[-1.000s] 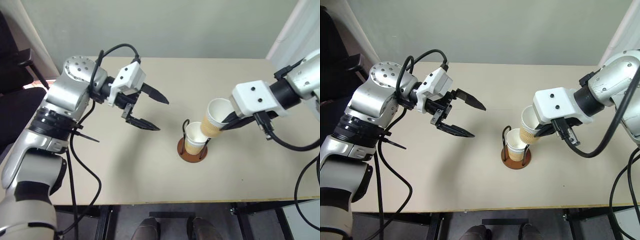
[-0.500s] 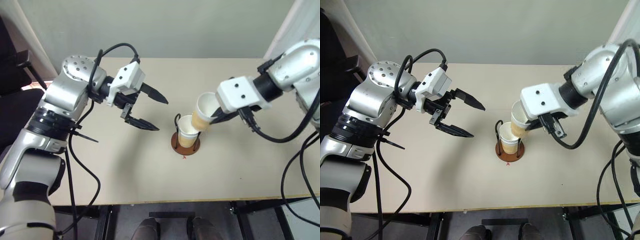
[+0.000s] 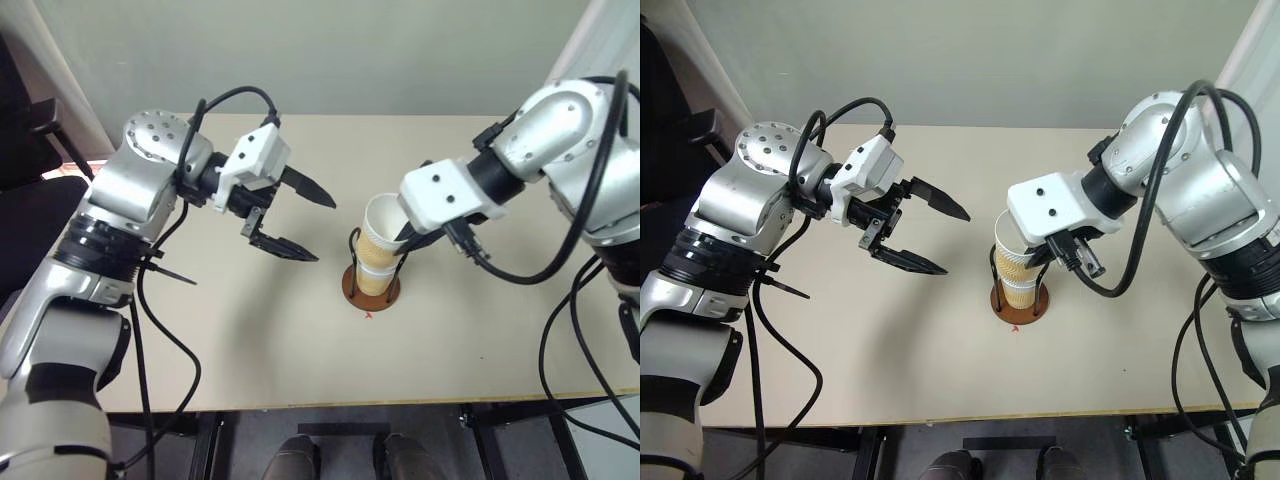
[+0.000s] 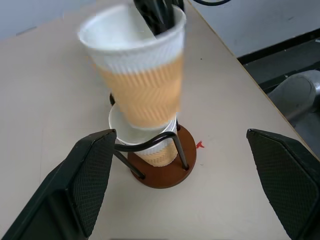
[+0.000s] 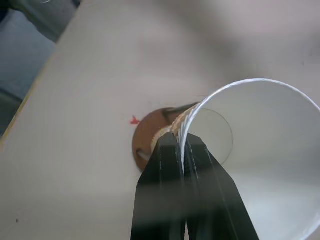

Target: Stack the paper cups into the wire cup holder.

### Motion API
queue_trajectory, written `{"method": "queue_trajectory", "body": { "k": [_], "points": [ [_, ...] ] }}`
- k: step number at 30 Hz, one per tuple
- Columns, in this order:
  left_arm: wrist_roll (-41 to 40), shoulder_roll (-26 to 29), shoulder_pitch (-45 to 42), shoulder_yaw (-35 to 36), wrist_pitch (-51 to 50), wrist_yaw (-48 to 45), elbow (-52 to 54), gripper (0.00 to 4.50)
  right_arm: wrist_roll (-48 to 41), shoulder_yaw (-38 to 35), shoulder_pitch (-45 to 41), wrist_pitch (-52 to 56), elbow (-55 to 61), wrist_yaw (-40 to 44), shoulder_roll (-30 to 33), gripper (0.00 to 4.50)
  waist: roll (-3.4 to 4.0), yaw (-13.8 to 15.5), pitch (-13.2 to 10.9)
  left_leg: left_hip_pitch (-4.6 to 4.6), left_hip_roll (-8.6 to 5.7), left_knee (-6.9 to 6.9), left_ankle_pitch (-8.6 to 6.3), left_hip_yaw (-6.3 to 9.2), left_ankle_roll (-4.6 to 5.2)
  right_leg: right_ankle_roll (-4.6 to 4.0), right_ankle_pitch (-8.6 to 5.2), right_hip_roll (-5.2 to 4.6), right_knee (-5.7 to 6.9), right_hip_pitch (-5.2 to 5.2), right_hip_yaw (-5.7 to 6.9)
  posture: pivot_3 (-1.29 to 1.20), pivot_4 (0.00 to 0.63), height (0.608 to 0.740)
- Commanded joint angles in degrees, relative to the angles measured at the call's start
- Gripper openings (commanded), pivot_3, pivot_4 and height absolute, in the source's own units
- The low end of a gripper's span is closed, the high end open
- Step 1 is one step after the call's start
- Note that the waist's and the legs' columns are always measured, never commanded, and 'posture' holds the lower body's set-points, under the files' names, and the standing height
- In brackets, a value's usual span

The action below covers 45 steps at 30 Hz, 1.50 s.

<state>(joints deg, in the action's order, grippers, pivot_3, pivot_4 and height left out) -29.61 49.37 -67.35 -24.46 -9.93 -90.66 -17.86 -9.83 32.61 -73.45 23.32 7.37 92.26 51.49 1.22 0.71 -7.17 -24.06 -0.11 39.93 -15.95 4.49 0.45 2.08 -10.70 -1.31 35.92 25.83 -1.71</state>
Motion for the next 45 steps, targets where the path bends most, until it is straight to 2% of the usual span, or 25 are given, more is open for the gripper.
{"method": "queue_trajectory", "body": {
  "k": [1, 5, 15, 35, 40, 45],
  "points": [
    [-0.17, 1.4, -0.26, 1.94, -0.59, -1.84, 2.21, 4.5, 2.28, 0.08, 1.27, -3.05, 0.18, 0.24, 0.42, 0.03, 0.0, -0.01, 0.0, 0.0, 0.0, 0.0, 0.0, 0.0, 0.0, 0.0, 0.0, 0.0, 0.0, -0.01, 0.0, 0.0, 0.15, 0.74],
    [-0.16, 1.68, 0.16, 2.38, -1.14, -1.84, 2.82, 4.5, 3.88, 0.06, 1.73, -5.13, -1.36, 0.24, -0.18, 0.03, 0.0, -0.02, 0.0, 0.03, 0.0, 0.03, 0.0, 0.0, 0.0, -0.01, 0.01, 0.0, 0.01, -0.04, -0.01, 0.0, 0.15, 0.74],
    [-0.02, 1.68, 0.24, 2.69, -1.41, -1.84, 3.15, 4.5, 3.65, -0.74, -5.12, -6.12, -8.46, 0.24, -2.51, 0.03, 0.0, -0.13, 0.0, 0.02, 0.03, -0.1, 0.06, 0.02, -0.1, -0.14, 0.02, 0.01, 0.0, 0.04, 0.02, 0.0, 0.15, 0.74],
    [0.44, 2.2, 0.42, 2.91, -1.61, -1.84, 3.55, 4.5, 12.79, 4.74, -1.24, -21.44, -10.37, 0.24, -0.03, 0.03, 0.01, -0.14, 0.0, 0.01, 0.04, -0.31, 0.08, 0.02, -0.13, -0.14, 0.02, 0.01, -0.05, 0.1, 0.02, 0.0, 0.15, 0.74],
    [0.71, 1.98, 0.42, 2.83, -1.31, -1.84, 3.31, 4.5, 12.19, 3.27, -1.34, -20.24, -9.05, 0.24, -1.14, 0.03, 0.01, -0.15, 0.0, 0.01, 0.04, -0.31, 0.08, 0.02, -0.13, -0.14, 0.02, 0.01, -0.05, 0.1, 0.02, 0.0, 0.15, 0.74],
    [0.97, 1.83, 0.45, 2.72, -1.01, -1.84, 2.94, 4.5, 7.11, 1.38, -2.14, -11.25, -5.79, 0.24, -2.04, 1.61, 0.01, -0.19, 0.0, 0.0, 0.05, -0.35, 0.08, 0.01, -0.15, -0.14, 0.02, 0.01, -0.07, 0.11, 0.02, 0.0, 0.15, 0.74]
  ]
}}
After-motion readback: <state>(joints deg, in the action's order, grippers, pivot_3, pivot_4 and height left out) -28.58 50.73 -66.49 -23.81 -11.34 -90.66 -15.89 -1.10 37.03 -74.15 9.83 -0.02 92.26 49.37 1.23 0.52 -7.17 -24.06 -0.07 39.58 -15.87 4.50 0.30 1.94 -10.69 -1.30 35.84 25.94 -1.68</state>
